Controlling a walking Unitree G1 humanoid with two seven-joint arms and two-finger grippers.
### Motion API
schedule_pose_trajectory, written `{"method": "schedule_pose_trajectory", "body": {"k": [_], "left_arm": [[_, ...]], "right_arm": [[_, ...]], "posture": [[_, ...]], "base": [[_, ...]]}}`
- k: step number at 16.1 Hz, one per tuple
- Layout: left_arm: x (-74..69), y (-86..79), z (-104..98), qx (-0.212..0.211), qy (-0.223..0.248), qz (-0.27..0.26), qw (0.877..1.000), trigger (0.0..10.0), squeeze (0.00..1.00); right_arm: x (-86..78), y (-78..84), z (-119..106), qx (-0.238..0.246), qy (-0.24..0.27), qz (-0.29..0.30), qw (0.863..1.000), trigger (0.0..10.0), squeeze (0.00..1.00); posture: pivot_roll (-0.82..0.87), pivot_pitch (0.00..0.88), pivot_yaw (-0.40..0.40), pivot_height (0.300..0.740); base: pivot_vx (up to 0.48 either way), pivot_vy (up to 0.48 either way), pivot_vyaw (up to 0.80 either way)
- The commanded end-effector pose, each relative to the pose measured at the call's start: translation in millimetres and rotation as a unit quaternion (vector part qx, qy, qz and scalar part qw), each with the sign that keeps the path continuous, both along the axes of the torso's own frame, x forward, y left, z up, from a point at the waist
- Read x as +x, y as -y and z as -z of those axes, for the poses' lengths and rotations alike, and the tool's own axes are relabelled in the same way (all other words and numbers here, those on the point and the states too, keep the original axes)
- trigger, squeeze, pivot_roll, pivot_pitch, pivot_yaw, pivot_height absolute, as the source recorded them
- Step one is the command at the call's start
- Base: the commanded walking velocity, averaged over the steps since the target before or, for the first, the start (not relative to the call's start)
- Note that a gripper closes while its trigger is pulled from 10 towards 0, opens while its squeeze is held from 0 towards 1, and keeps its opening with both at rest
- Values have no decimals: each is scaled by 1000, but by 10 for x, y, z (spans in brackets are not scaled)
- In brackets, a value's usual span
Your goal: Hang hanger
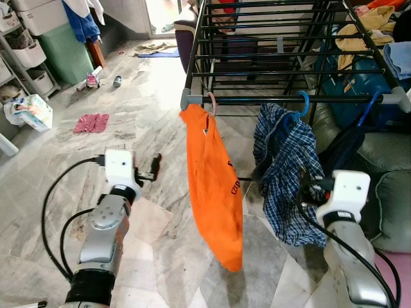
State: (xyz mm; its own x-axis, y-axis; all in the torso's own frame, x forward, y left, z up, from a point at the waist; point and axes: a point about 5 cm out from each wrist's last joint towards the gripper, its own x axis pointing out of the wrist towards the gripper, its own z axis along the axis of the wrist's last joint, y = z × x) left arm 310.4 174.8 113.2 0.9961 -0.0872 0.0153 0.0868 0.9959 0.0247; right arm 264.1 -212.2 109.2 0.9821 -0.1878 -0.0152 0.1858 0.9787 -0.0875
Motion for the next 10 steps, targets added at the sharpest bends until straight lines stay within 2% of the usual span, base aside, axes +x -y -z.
{"method": "schedule_pose_trajectory", "body": {"k": [1, 3, 5, 7, 10], "left_arm": [[-81, -78, -1, 9, 4, -12, 1000, 10000, 0], [-328, -157, 113, 17, -10, -20, 1000, 10000, 0], [-478, -221, 169, 27, -20, -23, 999, 10000, 0], [-538, -277, 155, 45, -16, -16, 999, 10000, 0], [-494, -318, 77, 56, -7, -6, 998, 10000, 0]], "right_arm": [[-15, -9, -56, -4, 6, -11, 1000, 10000, 0], [-65, 22, -51, -13, -6, -23, 1000, 10000, 0], [-101, 34, -32, -14, -10, -27, 999, 10000, 0], [-160, 52, -14, -6, -5, -12, 1000, 10000, 0], [-265, 51, 26, 9, -6, 6, 1000, 10000, 0]], "posture": [[-53, 0, 32, 740], [-43, 0, 7, 740], [-26, 0, 3, 740], [-16, 0, 14, 740], [-24, 0, 31, 740]], "base": [[0, 0, 0], [0, 0, 0], [0, 0, 0], [0, 0, 0], [0, 0, 0]]}}
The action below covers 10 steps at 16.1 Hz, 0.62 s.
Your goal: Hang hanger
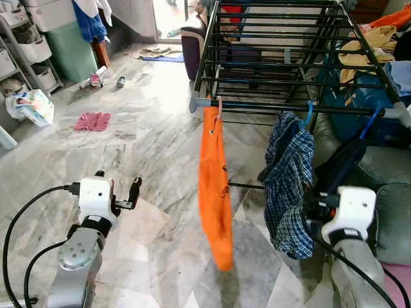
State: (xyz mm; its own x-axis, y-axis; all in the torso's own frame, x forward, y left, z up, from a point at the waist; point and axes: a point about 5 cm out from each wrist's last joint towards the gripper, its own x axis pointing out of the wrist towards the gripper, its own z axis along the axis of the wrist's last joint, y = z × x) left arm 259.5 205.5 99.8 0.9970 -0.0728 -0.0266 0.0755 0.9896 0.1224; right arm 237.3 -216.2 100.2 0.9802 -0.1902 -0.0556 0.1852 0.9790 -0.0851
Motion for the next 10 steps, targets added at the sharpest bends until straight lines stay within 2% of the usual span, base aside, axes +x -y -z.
{"method": "schedule_pose_trajectory", "body": {"k": [1, 5, 7, 10], "left_arm": [[17, -16, -64, 2, 9, -3, 1000, 10000, 0], [-12, 37, 39, -31, -15, -26, 999, 10000, 0], [-25, 50, 47, -55, -25, -37, 997, 10000, 0], [14, 138, 32, -37, -21, -16, 999, 10000, 0]], "right_arm": [[-8, 13, -60, 2, 12, 4, 1000, 10000, 0], [13, -10, -52, -16, 6, -9, 1000, 10000, 0], [20, -39, -50, -9, 6, -12, 1000, 10000, 0], [23, -21, -57, 6, 10, 1, 1000, 10000, 0]], "posture": [[-25, 0, 32, 740], [-29, 0, 25, 740], [-23, 0, 20, 740], [-33, 0, 25, 740]], "base": [[0, 0, 0], [0, 0, 0], [0, 0, 603], [0, 0, 0]]}}
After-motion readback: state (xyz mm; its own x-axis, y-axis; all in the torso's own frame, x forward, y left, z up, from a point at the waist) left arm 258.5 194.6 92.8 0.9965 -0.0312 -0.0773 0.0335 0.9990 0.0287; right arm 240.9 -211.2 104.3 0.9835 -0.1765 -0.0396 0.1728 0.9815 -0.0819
